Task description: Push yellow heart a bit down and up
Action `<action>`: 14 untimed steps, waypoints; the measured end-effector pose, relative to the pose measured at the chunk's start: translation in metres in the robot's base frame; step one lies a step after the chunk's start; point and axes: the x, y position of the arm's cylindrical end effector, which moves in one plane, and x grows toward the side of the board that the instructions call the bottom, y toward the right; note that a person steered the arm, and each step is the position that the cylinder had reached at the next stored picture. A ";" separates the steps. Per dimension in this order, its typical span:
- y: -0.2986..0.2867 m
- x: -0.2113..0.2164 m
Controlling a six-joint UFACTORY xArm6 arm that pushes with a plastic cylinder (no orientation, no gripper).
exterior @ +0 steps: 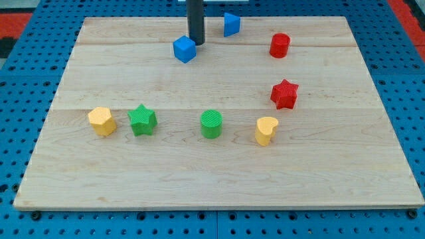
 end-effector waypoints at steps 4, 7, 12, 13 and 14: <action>0.093 -0.074; 0.121 -0.060; 0.078 0.206; 0.088 0.259; 0.103 0.262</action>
